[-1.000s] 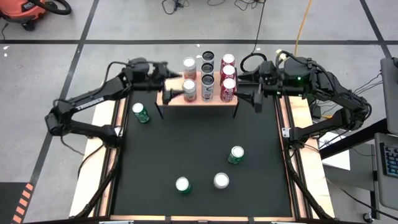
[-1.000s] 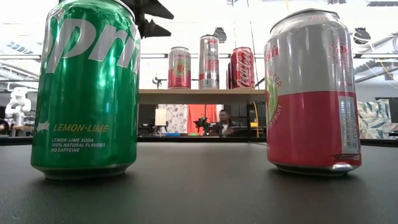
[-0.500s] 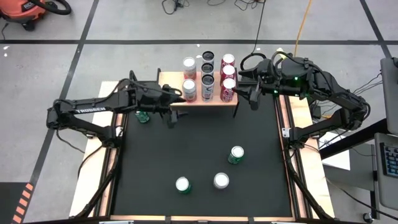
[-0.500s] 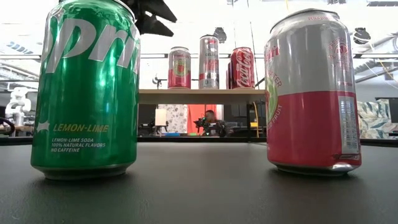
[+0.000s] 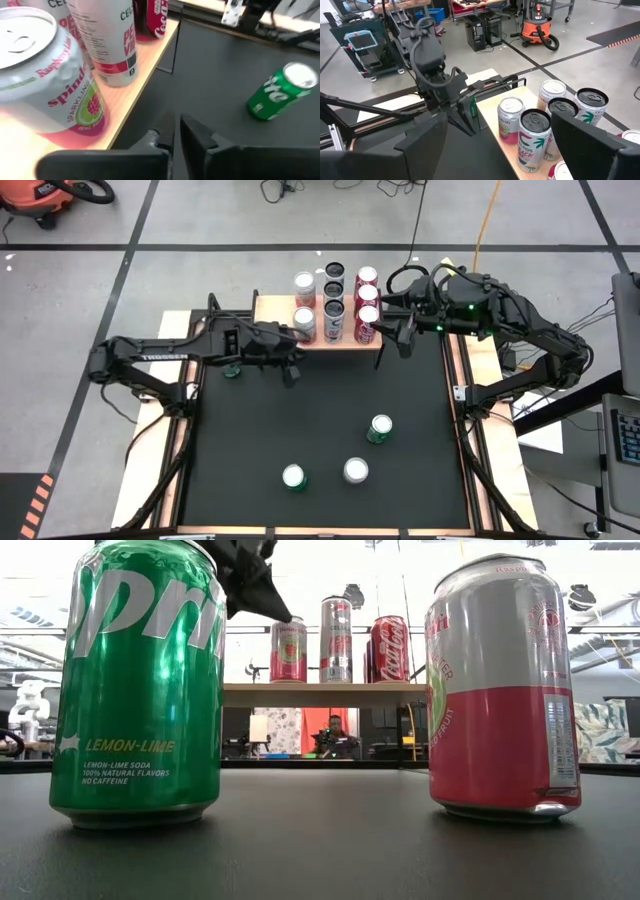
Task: Place canned beverage on shelf
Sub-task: Put the top pink white soda can aligned with the other pink white soda can on the shelf
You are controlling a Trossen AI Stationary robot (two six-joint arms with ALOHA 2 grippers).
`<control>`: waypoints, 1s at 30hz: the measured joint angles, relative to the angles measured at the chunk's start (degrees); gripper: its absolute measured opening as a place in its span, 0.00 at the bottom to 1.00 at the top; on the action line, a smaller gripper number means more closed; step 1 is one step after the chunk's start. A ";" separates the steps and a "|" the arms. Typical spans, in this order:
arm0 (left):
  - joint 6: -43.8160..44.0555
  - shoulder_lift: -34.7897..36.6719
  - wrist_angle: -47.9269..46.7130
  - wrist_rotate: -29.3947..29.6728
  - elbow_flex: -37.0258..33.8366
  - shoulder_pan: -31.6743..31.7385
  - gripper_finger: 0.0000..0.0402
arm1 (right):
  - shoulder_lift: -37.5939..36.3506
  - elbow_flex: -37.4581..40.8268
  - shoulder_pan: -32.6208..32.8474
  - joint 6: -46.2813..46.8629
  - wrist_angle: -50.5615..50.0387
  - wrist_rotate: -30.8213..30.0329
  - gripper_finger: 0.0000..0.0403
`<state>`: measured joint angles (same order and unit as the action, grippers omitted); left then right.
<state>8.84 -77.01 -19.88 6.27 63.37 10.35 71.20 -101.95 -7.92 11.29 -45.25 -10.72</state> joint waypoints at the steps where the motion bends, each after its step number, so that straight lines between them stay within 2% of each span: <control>1: -0.42 -0.50 -0.05 0.49 0.00 -0.02 0.05 | -0.01 0.00 0.00 0.00 0.01 0.00 0.82; 4: -0.70 -2.09 -0.16 3.93 0.00 0.02 0.01 | 0.00 0.00 0.00 0.00 0.01 0.00 0.82; 8: -2.37 -3.95 0.08 9.37 0.00 0.07 0.01 | 0.00 0.00 0.00 0.02 0.00 0.00 0.82; 17: -5.13 -6.89 1.59 10.26 -0.02 0.17 0.00 | 0.00 0.02 0.00 0.02 -0.01 0.00 0.82; 24: -5.28 -6.97 2.29 14.12 -0.04 0.38 0.00 | -0.02 0.02 0.00 0.00 -0.01 0.00 0.82; 30: -5.15 -6.97 3.04 14.44 -0.04 2.27 0.00 | -0.02 0.02 0.00 -0.15 -0.03 0.00 0.82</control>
<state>3.68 -83.99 -16.84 20.71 63.33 12.62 71.18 -101.93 -7.92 11.14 -45.28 -10.72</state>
